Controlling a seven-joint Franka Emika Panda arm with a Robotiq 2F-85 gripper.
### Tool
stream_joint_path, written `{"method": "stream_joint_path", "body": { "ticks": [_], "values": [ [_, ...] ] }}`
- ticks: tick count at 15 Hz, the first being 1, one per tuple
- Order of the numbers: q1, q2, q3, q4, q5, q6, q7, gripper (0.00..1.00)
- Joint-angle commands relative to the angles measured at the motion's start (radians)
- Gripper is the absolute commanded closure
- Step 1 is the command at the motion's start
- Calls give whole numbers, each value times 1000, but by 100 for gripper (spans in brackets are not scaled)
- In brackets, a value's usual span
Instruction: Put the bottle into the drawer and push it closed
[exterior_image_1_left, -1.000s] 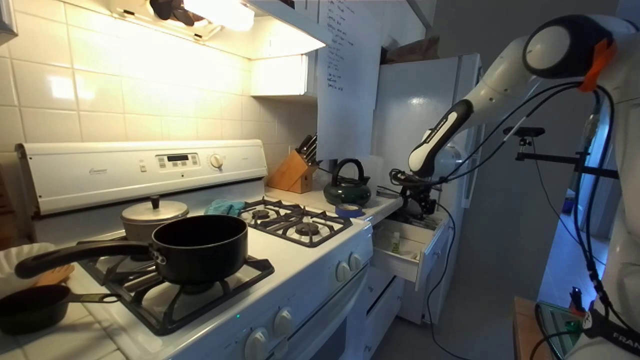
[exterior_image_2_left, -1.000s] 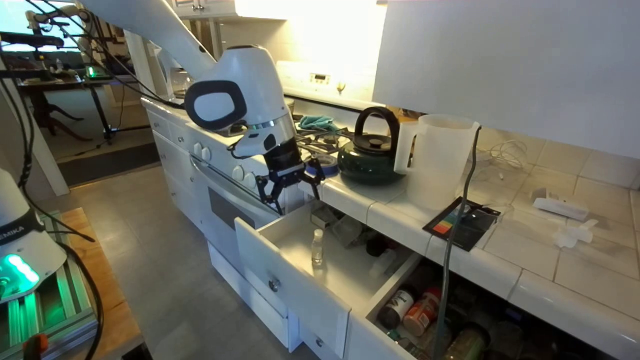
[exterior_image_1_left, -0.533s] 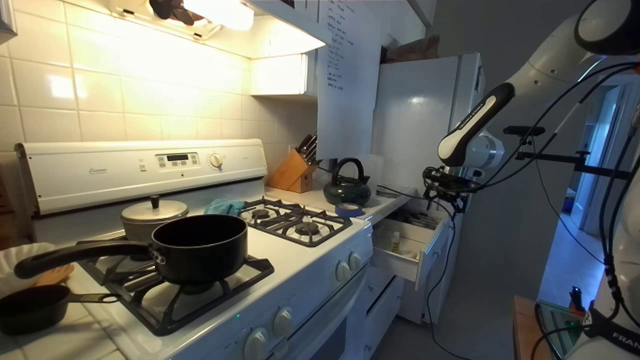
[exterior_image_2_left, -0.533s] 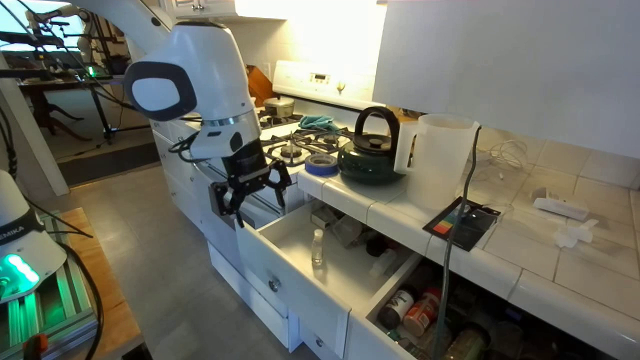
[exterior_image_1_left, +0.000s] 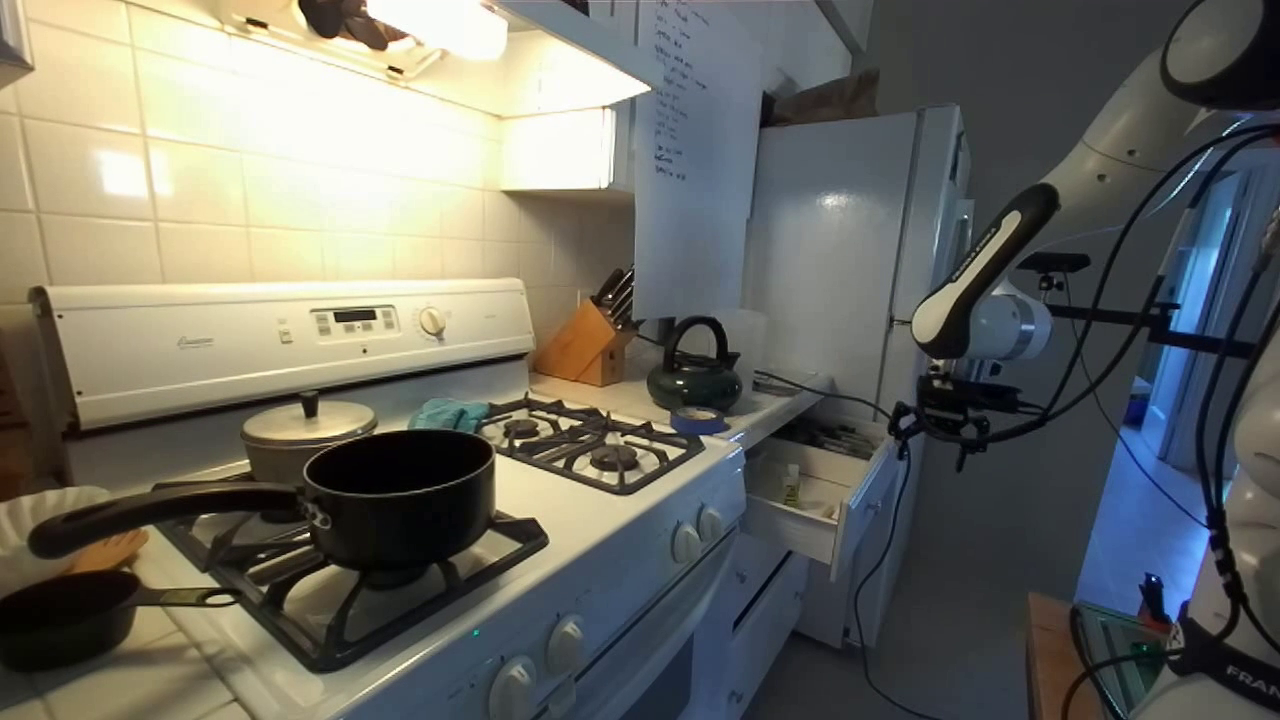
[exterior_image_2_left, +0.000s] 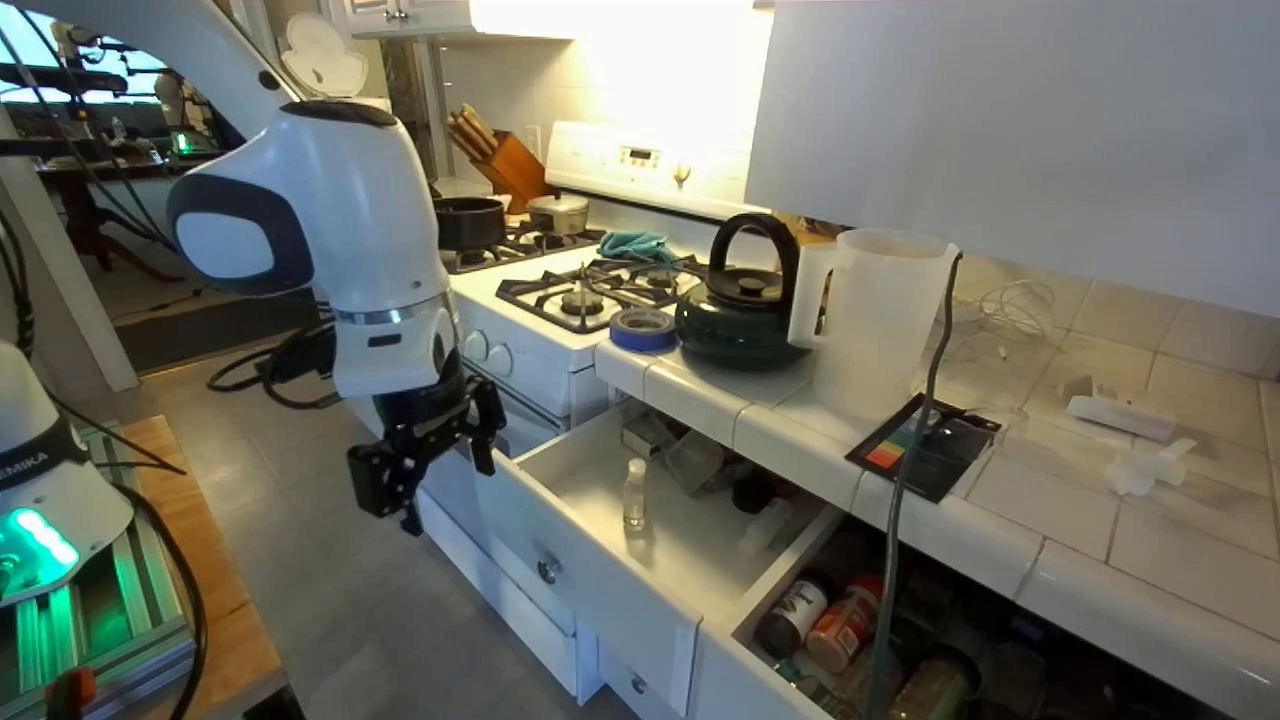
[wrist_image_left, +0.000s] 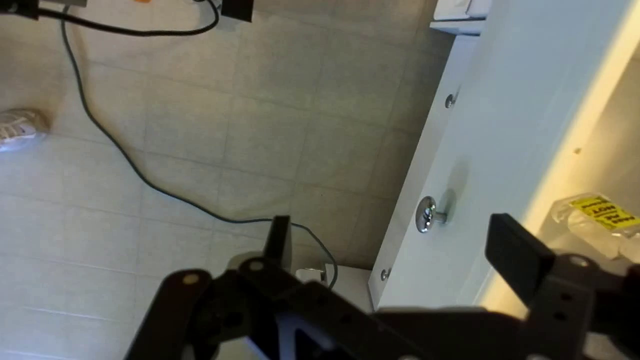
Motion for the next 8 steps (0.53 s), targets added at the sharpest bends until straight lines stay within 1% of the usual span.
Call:
{"method": "stream_joint_path", "body": {
  "ticks": [1, 5, 7, 8],
  "values": [
    [-25, -25, 1, -9, -70, -14, -162, 0],
    [-23, -15, 14, 8, -80, -21, -350, 0],
    [-19, 2, 23, 14, -88, 4, -433, 0],
    [-21, 0, 21, 8, -54, -2, -372, 0]
  ]
}}
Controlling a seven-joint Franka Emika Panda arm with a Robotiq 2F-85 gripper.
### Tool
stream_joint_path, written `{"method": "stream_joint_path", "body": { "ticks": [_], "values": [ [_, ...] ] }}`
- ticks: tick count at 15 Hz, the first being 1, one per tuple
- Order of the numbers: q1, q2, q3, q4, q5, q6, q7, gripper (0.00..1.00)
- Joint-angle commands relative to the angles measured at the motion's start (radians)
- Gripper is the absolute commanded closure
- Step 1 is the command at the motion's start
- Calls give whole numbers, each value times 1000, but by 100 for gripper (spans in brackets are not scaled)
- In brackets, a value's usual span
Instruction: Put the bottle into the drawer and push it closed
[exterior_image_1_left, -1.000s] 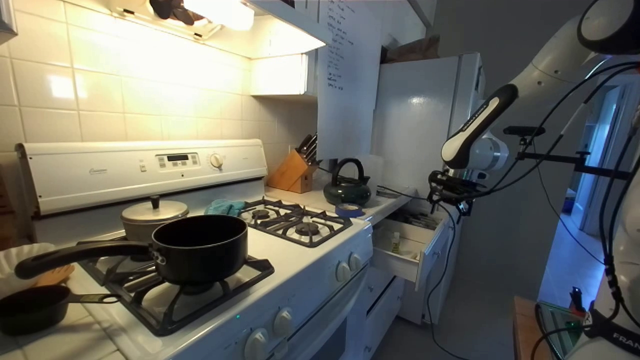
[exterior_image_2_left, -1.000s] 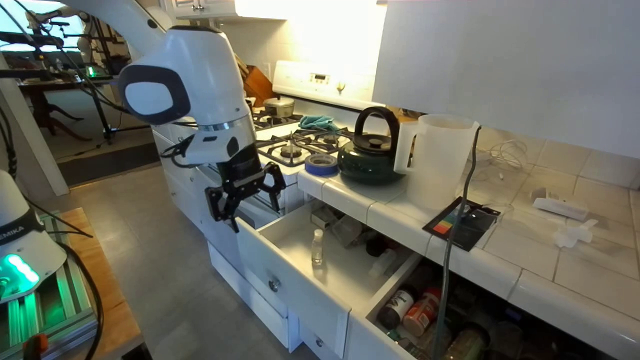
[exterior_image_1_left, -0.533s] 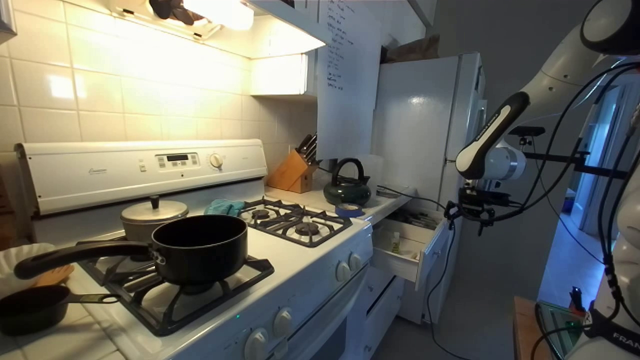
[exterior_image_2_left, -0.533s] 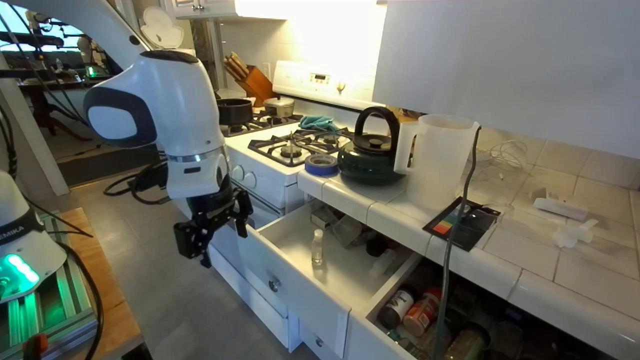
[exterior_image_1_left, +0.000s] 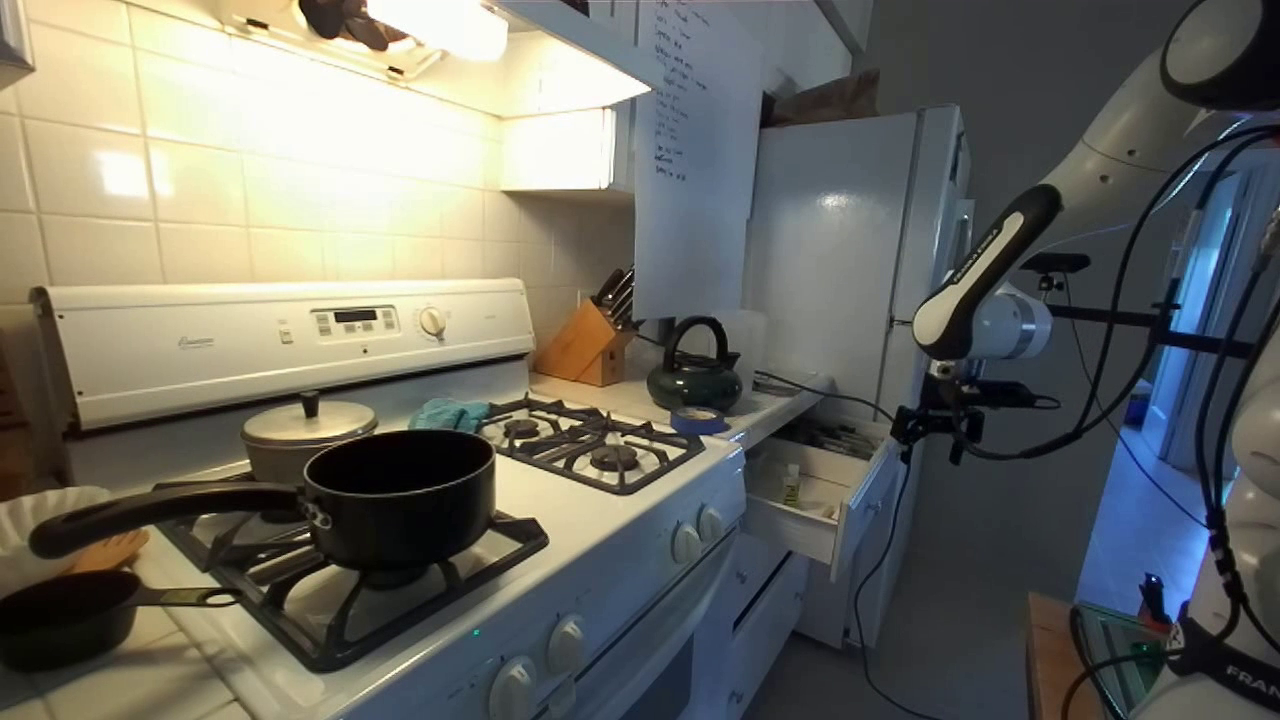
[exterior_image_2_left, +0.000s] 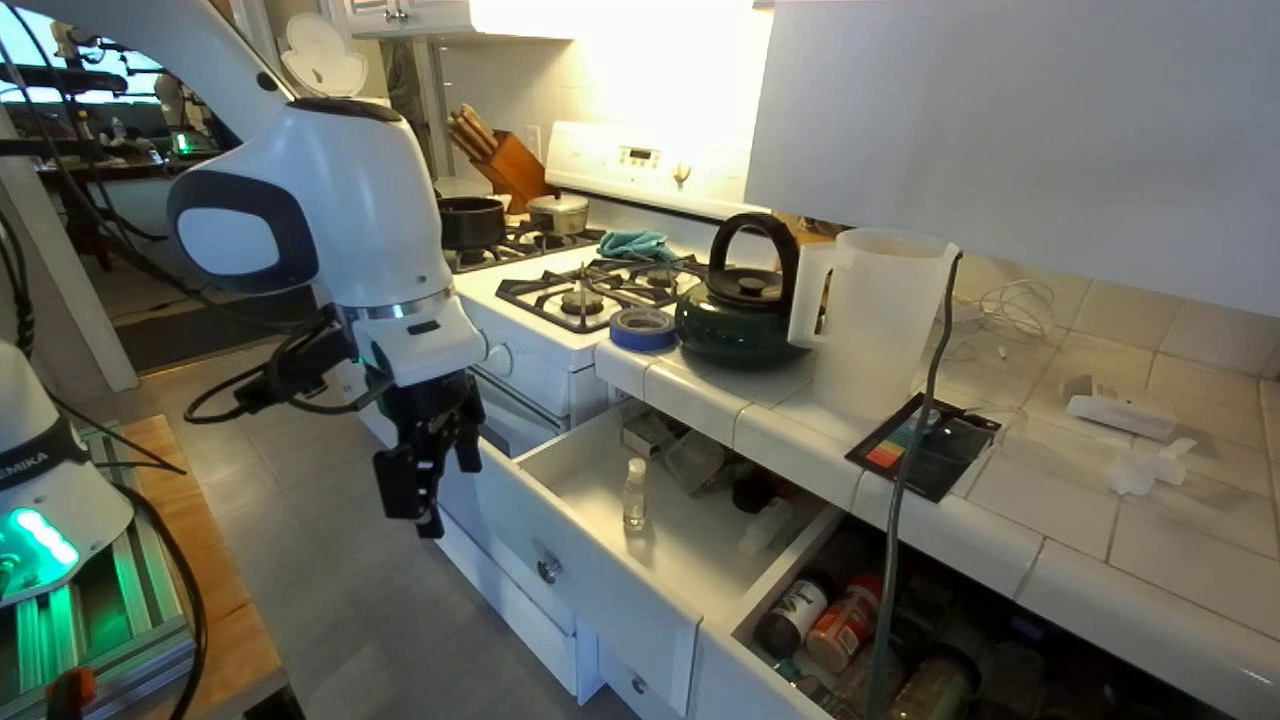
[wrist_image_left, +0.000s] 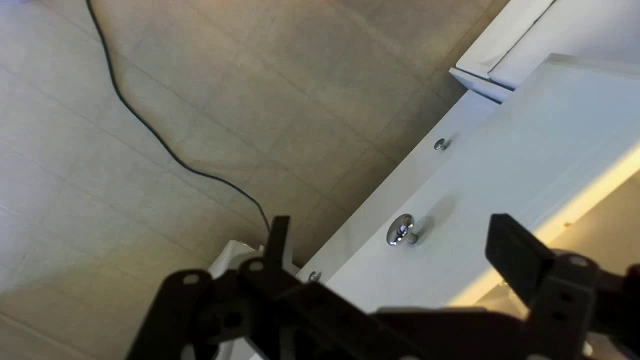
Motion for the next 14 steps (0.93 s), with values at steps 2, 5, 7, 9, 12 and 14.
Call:
{"method": "stream_joint_path", "body": {
  "ticks": [2, 5, 7, 9, 12, 14],
  "values": [
    [-8, 0, 11, 1, -2, -2, -2, 0],
    [-8, 1, 11, 1, -2, -2, -2, 0],
    [-13, -4, 23, -8, 94, 65, -151, 0],
    [-17, -6, 31, -8, 127, 92, -308, 0],
    [-17, -9, 34, -14, 183, 113, -530, 0],
    [-18, -21, 46, -24, 236, 110, -676, 0]
  ]
}}
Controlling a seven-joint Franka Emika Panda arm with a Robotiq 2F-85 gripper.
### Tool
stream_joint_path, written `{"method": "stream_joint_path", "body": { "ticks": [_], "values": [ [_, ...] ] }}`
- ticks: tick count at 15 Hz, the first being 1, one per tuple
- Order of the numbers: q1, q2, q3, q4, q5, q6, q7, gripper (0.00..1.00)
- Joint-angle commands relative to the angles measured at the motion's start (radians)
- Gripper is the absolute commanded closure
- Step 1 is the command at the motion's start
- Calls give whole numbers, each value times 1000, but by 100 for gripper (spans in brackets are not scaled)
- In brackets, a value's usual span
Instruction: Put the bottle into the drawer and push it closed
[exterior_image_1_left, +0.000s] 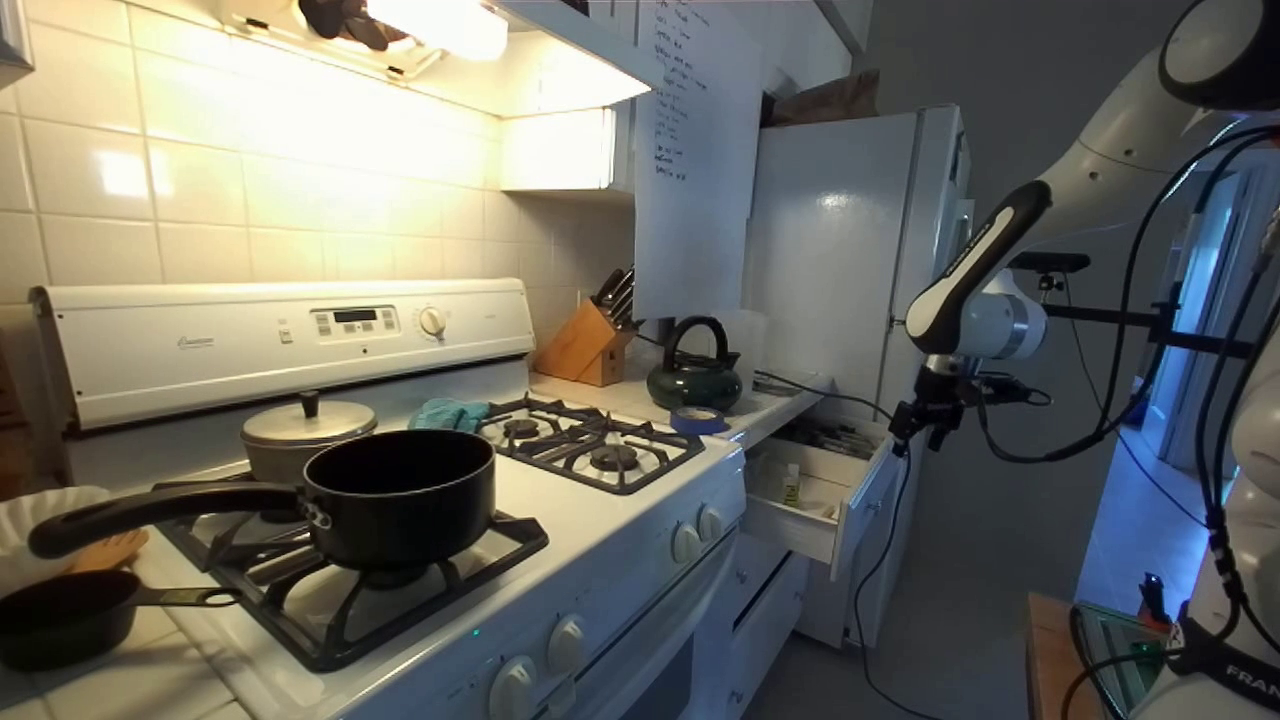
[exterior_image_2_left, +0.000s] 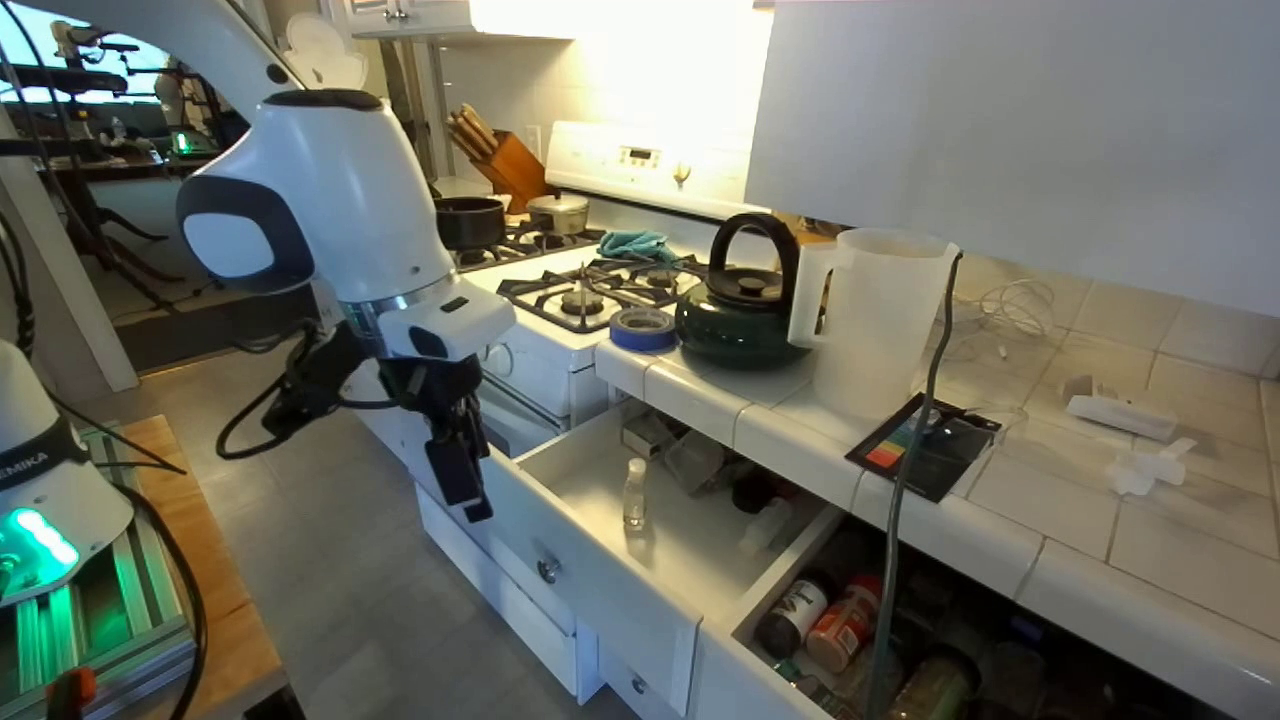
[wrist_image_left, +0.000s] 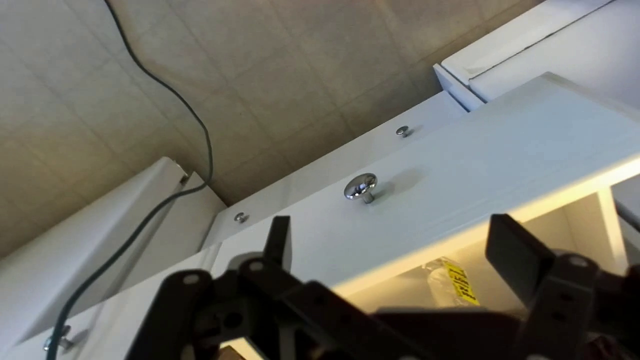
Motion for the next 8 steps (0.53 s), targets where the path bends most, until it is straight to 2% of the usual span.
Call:
{"method": "stream_joint_path", "body": {
  "ticks": [1, 8],
  "values": [
    [-19, -28, 35, -25, 110, 7, -269, 0],
    [-41, 0, 78, 8, 293, -95, -767, 0]
  ]
}}
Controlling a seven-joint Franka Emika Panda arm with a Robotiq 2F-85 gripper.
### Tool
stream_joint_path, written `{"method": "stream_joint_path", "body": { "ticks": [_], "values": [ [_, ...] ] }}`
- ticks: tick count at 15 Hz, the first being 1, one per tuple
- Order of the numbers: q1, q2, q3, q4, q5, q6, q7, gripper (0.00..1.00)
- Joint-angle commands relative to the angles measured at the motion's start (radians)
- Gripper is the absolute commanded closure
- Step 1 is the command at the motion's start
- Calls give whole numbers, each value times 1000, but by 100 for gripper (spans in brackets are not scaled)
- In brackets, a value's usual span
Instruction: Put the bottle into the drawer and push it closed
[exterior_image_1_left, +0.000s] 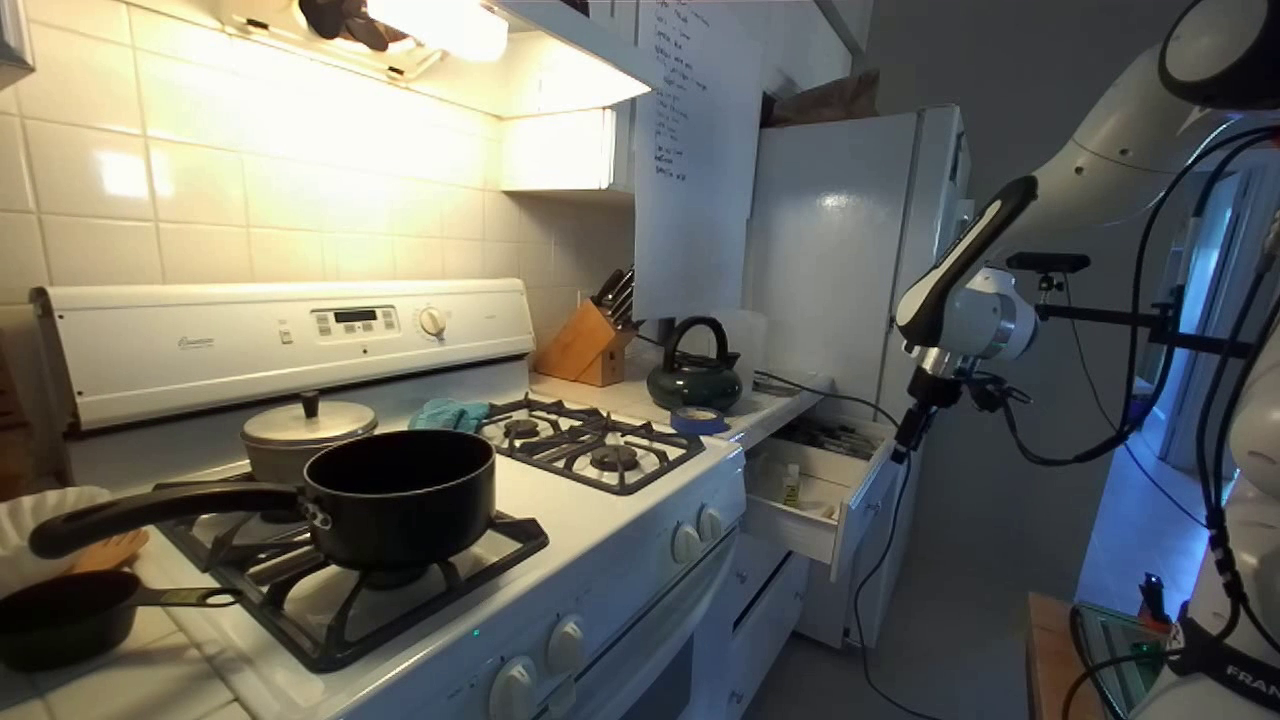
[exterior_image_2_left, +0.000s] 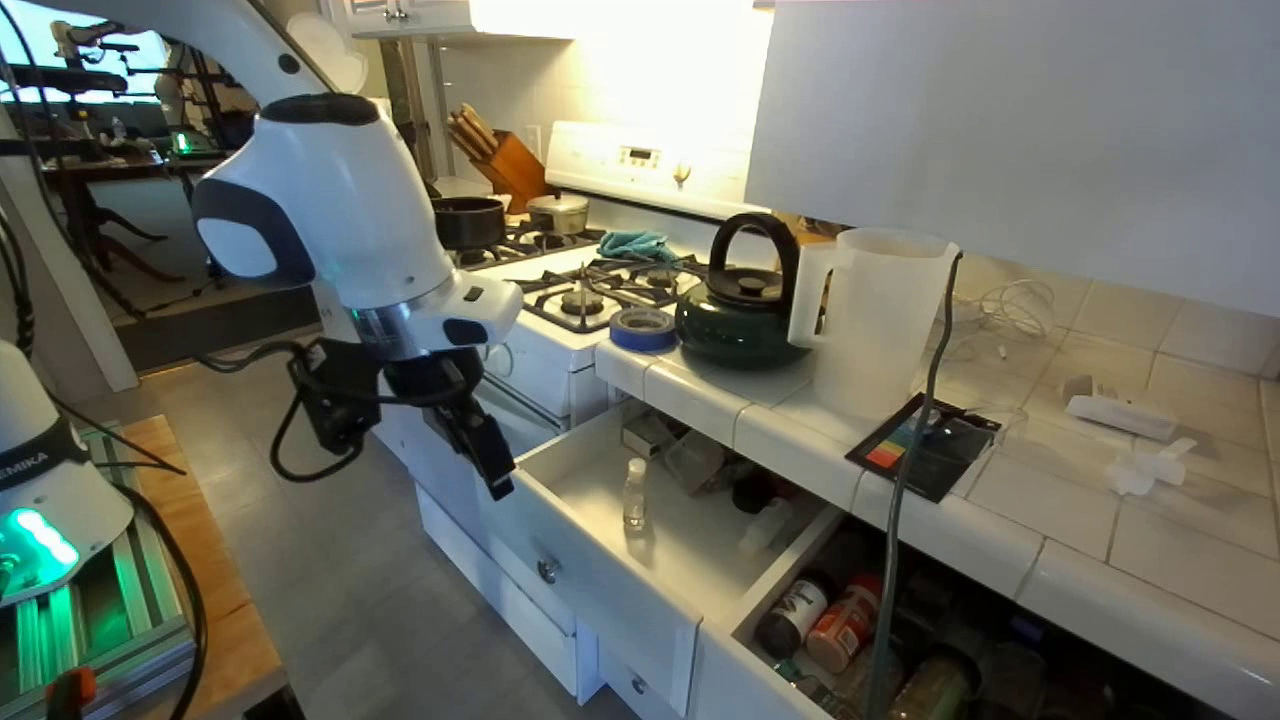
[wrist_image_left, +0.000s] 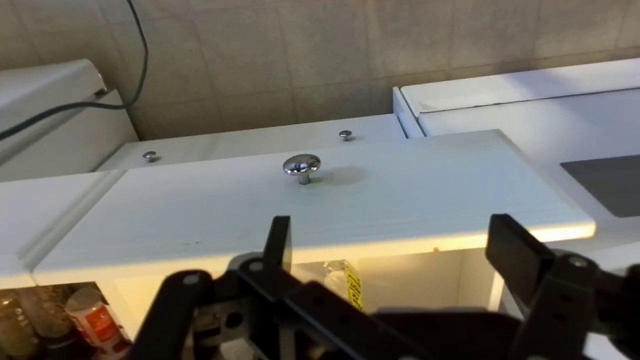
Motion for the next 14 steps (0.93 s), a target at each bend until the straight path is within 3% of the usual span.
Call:
{"method": "stream_joint_path", "body": {
  "ticks": [1, 5, 6, 7, 11, 14],
  "values": [
    [-32, 19, 30, 13, 116, -89, -265, 0],
    [-53, 135, 14, 42, 249, -169, -523, 0],
    [-66, 160, 22, 45, 278, -145, -506, 0],
    [-50, 82, 22, 4, 207, -141, -442, 0],
    [-78, 152, 33, 29, 234, -139, -470, 0],
    [-69, 186, 54, 44, 274, -6, -425, 0]
  ]
}}
